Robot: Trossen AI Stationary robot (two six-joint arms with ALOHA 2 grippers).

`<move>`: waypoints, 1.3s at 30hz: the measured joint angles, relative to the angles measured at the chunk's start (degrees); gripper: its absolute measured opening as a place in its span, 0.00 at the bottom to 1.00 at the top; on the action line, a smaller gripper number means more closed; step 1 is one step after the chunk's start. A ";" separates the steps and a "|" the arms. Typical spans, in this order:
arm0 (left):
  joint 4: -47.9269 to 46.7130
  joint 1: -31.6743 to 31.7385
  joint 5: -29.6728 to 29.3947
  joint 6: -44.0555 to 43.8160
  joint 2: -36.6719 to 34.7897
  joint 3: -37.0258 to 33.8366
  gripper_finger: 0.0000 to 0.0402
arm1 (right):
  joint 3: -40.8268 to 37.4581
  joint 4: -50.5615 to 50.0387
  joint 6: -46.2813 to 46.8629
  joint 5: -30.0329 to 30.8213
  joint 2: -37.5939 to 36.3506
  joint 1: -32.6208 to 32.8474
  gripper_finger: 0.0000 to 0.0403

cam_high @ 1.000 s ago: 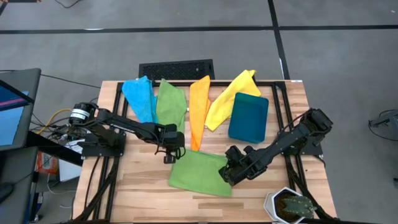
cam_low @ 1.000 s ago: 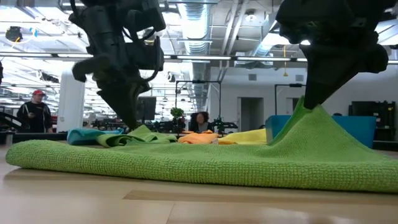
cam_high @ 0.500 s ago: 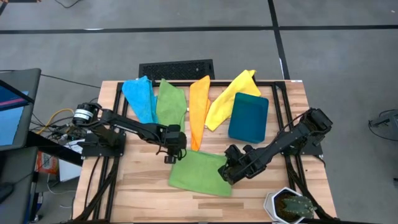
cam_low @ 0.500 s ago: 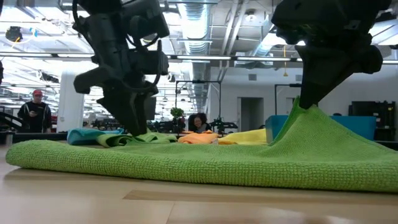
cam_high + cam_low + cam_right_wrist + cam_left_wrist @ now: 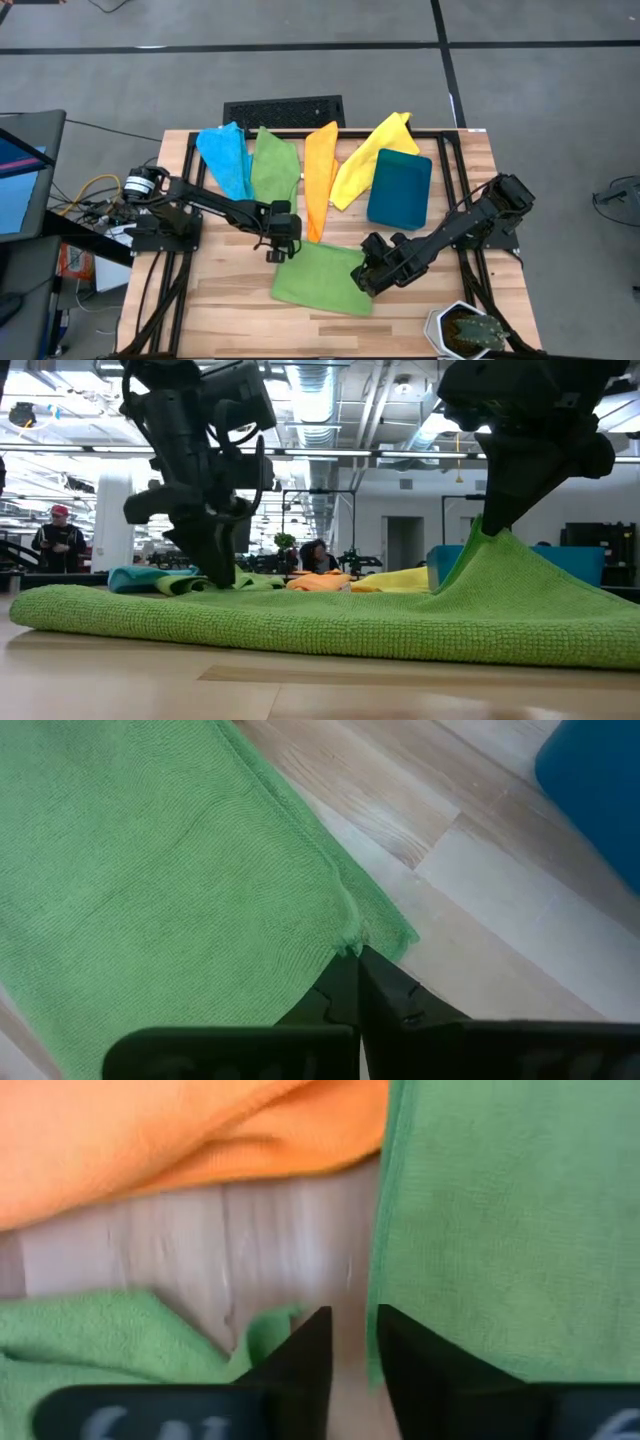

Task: Fold microfiber towels
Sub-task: Fold the bottom green microfiber cloth

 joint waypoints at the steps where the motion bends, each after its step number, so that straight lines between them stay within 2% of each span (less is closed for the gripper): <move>1: -0.01 -0.01 0.08 -0.01 0.00 0.01 0.13 | 0.00 0.02 0.02 0.00 0.00 -0.04 0.04; 4: -0.16 -0.01 2.31 0.06 0.00 0.01 0.04 | 0.00 -0.02 0.01 0.00 0.00 -0.04 0.05; 6: -0.05 0.01 3.32 0.04 0.00 0.01 0.01 | 0.00 -0.04 0.00 -0.01 0.00 -0.04 0.06; 18: -2.94 0.01 2.85 -3.43 -1.48 0.01 0.00 | 0.00 -0.04 0.00 0.03 0.00 -0.04 0.05; 25: -4.96 -0.05 -3.97 -5.84 -4.85 0.01 0.01 | 0.00 -0.03 -0.01 0.22 0.00 -0.25 0.06; 28: -3.57 0.01 -1.81 -3.16 -4.83 0.01 0.05 | 0.00 -0.02 0.00 0.22 0.00 -0.26 0.06; 30: -2.41 -0.06 1.89 -1.91 -4.12 0.03 0.10 | 0.00 -0.02 -0.02 0.22 0.00 -0.26 0.05; 32: -2.62 -0.12 3.09 -1.60 -3.57 -0.08 0.17 | 0.00 0.00 0.00 0.22 0.00 -0.26 0.06; 36: -1.65 -0.05 2.35 -0.81 -2.81 -0.89 0.30 | -0.02 0.06 -0.02 0.22 0.00 -0.26 0.07; 39: -1.42 -0.08 0.31 -0.72 -2.86 -1.34 0.37 | -0.02 0.11 -0.30 0.22 0.00 -0.26 0.06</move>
